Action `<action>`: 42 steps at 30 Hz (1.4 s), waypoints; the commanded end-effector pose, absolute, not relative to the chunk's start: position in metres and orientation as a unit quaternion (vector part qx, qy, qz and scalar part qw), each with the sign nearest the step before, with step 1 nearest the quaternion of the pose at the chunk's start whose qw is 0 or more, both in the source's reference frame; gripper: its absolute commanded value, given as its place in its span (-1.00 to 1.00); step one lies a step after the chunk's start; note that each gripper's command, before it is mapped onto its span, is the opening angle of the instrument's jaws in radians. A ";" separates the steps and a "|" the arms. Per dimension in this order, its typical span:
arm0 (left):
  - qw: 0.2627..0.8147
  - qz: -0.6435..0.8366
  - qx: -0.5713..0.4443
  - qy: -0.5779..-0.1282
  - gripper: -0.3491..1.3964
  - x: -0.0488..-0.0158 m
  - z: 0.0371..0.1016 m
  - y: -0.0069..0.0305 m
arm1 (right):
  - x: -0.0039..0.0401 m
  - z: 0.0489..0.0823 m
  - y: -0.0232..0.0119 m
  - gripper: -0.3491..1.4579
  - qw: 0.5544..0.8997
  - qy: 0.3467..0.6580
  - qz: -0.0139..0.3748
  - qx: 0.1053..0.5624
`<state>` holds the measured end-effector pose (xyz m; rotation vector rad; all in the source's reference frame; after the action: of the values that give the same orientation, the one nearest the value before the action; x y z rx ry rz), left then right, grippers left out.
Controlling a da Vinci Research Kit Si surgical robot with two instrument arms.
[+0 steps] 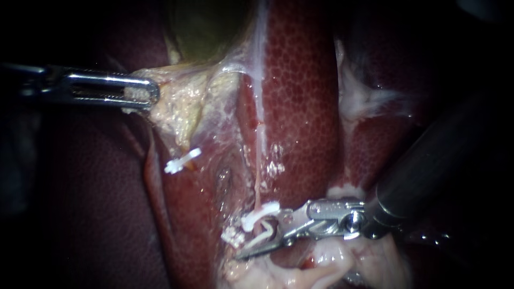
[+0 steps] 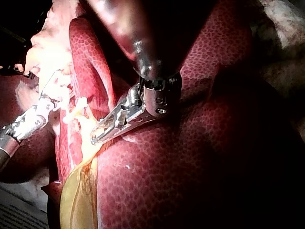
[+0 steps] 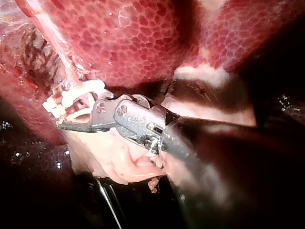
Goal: Clipping second clip right tube
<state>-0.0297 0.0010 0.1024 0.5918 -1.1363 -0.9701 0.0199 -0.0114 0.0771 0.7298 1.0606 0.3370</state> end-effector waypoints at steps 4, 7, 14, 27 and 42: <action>0.694 -0.434 0.265 -0.509 -1.00 -0.0297 0.1024 0.0010 | 0.0197 0.0771 -0.0114 0.03 0.787 0.492 0.156 0.339; 0.694 -0.434 0.265 -0.509 -1.00 -0.0297 0.1024 0.0010 | 0.0197 0.0771 -0.0114 0.03 0.787 0.492 0.156 0.339; 0.694 -0.434 0.265 -0.509 -1.00 -0.0297 0.1024 0.0010 | 0.0190 0.0769 -0.0113 0.03 0.786 0.492 0.155 0.340; 0.694 -0.434 0.265 -0.509 -1.00 -0.0296 0.1023 0.0010 | 0.0138 0.0750 -0.0070 0.02 0.786 0.491 0.181 0.328; 0.694 -0.434 0.265 -0.509 -1.00 -0.0296 0.1024 0.0009 | 0.0106 0.0717 -0.0032 0.02 0.779 0.503 0.202 0.315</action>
<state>-0.0296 0.0009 0.1024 0.5933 -1.1360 -0.9718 0.0107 -0.0031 0.0715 0.6803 1.0935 0.4393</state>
